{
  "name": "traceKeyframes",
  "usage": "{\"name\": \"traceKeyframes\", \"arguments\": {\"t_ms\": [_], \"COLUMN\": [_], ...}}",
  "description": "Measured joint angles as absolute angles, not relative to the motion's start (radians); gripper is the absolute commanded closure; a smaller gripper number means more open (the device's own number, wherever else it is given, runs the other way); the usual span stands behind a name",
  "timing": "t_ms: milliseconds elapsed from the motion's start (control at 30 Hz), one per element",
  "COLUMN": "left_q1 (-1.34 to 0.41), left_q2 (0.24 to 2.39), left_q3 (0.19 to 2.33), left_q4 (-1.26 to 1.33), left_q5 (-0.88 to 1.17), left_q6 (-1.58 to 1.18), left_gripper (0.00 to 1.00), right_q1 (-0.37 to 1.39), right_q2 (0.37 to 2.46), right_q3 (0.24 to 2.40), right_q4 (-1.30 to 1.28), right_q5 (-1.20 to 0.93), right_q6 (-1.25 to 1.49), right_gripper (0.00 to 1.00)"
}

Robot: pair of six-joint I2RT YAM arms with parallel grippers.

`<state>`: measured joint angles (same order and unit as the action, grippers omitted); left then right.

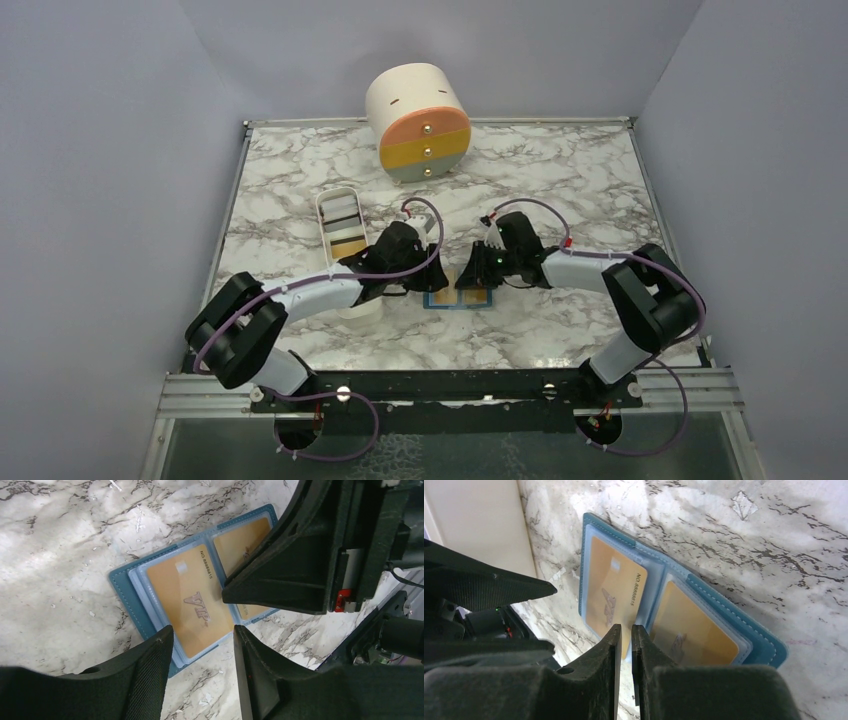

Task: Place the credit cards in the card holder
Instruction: Turn over the card slot in the card holder.

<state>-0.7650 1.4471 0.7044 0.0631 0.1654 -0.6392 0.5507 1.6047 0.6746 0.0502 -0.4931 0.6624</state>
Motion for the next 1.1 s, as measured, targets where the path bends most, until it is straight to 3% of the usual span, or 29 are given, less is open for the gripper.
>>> {"name": "traceKeyframes", "arguments": {"t_ms": [167,1100], "left_q1": [-0.765,-0.758], "left_q2": [1.449,1.517], "left_q3": [0.674,0.687], "left_q4": [0.104,0.192], "left_q5": [0.183,0.215], "left_q6": [-0.653,-0.658], "left_gripper": [0.46,0.44], "right_q1": [0.551,0.551], "right_q2": [1.642,1.669], "right_q3": [0.678,0.651], "right_q4": [0.052,0.133], "right_q5": [-0.490,-0.488], "right_q6": [0.673,0.684], "right_gripper": [0.99,0.99]}}
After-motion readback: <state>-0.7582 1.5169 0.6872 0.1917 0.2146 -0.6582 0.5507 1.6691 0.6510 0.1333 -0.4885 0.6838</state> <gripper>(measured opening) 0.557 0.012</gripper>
